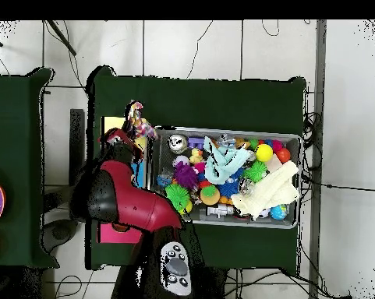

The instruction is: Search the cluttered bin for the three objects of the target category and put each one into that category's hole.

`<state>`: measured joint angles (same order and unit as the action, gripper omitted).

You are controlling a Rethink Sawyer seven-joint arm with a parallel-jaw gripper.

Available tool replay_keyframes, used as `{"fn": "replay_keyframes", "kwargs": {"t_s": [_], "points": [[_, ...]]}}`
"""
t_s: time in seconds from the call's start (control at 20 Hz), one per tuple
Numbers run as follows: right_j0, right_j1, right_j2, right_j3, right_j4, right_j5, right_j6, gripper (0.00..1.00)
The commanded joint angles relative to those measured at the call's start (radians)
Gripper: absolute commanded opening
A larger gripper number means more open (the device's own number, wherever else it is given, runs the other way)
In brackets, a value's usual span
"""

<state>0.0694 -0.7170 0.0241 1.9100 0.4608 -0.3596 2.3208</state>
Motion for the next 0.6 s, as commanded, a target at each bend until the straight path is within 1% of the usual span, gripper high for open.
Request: {"fn": "replay_keyframes", "kwargs": {"t_s": [0.05, 0.4, 0.6], "points": [[0.017, -0.008, 0.052, 0.066, 0.059, 0.086, 0.229, 0.00], [0.011, 0.007, 0.078, 0.079, 0.058, 0.082, 0.251, 0.00], [-0.006, 0.004, 0.101, 0.090, 0.050, 0.080, 0.264, 0.00]]}}
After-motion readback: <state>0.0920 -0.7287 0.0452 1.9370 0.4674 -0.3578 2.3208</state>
